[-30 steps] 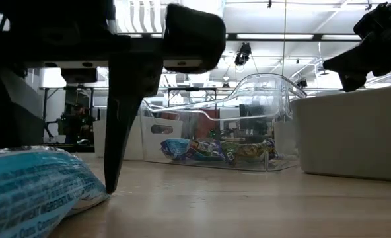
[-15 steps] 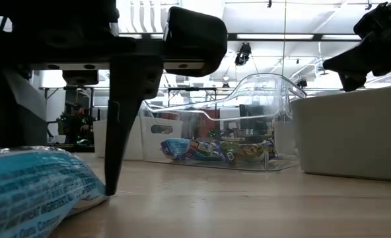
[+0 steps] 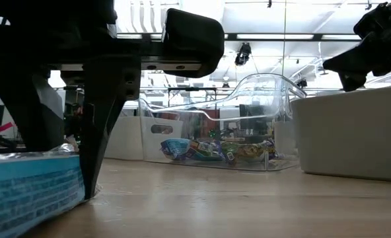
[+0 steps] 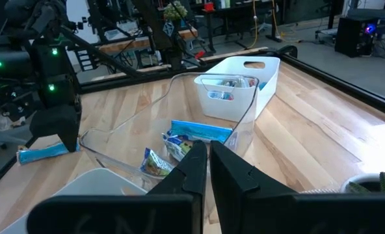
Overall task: Pick and place Granola Bars by type
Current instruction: Put the orange granola bar into the gray bin
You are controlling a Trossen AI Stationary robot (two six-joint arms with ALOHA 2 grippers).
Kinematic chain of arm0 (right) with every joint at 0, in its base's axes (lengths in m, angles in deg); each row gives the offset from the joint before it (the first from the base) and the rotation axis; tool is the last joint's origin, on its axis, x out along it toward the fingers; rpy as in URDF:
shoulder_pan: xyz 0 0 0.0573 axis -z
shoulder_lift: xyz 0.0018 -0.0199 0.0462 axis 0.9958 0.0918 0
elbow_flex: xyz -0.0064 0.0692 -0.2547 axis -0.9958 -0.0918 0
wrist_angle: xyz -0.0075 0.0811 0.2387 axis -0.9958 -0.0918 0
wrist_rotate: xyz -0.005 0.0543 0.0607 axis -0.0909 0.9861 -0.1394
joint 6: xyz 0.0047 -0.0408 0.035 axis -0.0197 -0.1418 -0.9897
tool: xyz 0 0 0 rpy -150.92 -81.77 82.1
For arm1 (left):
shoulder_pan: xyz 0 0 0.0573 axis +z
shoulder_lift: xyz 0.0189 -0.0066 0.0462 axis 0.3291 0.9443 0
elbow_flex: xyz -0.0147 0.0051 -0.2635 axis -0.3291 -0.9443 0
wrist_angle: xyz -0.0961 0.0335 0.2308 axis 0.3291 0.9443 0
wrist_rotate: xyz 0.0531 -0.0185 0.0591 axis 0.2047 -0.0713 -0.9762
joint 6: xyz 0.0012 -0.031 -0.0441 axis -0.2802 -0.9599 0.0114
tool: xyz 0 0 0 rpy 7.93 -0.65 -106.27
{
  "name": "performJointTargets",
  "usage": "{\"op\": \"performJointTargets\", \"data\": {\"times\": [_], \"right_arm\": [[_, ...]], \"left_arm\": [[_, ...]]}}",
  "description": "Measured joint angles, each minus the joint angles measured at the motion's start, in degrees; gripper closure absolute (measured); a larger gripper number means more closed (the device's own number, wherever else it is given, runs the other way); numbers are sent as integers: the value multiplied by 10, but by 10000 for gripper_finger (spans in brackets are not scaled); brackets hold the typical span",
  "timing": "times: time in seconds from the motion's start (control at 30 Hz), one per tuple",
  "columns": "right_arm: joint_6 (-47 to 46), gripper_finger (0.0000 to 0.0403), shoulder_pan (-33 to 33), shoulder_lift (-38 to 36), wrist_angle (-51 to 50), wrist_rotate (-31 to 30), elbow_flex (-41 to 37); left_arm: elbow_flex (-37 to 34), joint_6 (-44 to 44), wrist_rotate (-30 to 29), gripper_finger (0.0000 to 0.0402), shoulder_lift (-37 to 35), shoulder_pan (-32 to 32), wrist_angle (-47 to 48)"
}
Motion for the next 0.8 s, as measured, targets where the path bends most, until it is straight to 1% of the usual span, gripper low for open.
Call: {"op": "performJointTargets", "data": {"times": [0.4, 0.8], "right_arm": [[0, 390, 0, 0, 0, 0, 0], [0, 390, 0, 0, 0, 0, 0]], "left_arm": [[5, 0, 0, 364, 0, 0, 7], [90, -21, 2, 365, -10, 14, 60]]}}
